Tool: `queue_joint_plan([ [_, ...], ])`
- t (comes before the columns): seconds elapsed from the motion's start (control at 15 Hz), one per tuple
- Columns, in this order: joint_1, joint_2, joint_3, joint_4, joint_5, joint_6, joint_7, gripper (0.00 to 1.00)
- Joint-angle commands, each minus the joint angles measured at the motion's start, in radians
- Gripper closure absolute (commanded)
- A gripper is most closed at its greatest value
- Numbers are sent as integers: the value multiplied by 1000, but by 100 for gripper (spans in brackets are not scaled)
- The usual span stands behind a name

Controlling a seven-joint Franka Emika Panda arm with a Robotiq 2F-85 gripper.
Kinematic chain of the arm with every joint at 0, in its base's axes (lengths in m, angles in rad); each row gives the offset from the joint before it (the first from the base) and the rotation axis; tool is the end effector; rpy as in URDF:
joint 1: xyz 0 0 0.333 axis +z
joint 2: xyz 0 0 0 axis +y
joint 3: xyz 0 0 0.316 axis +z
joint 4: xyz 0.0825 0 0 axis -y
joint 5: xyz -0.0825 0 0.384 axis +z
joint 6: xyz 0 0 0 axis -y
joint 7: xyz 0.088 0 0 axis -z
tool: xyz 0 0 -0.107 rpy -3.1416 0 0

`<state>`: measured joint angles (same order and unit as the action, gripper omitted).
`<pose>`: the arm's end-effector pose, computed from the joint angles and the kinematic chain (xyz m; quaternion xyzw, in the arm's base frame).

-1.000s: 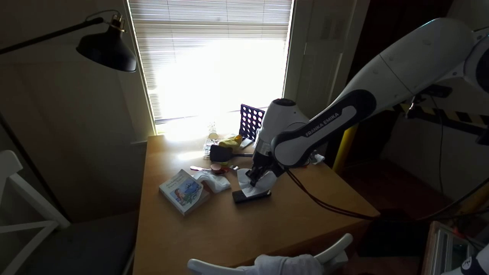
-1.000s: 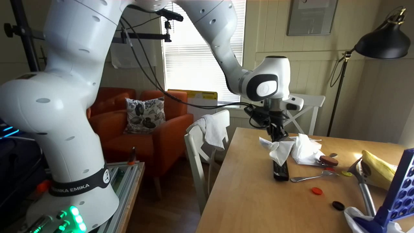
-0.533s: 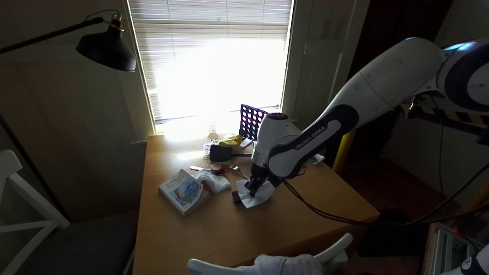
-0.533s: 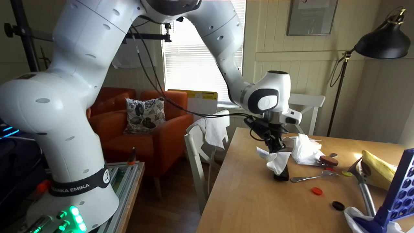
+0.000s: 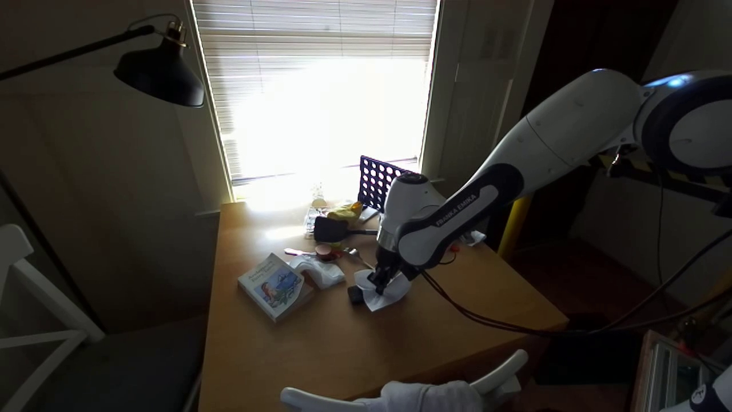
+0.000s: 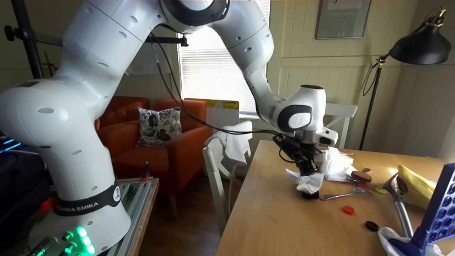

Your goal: Use the paper towel to wipe the remote

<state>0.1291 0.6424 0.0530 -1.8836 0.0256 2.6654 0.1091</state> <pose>0.6364 0.1145 0.1775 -0.9971 -0.0191 -0.0660 0.0320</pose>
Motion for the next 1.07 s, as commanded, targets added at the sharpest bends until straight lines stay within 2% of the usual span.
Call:
queue_joint_plan([
  [0.0,18,-5,-40,13,-16,-46,41,99],
  [0.33,19,-30,-80,-4,-19,-82,86,99],
  [0.6,16,-10,-110,31,-20,-83,122,99],
  [1.0,21,22,-62,62,-3,-69,92,99],
])
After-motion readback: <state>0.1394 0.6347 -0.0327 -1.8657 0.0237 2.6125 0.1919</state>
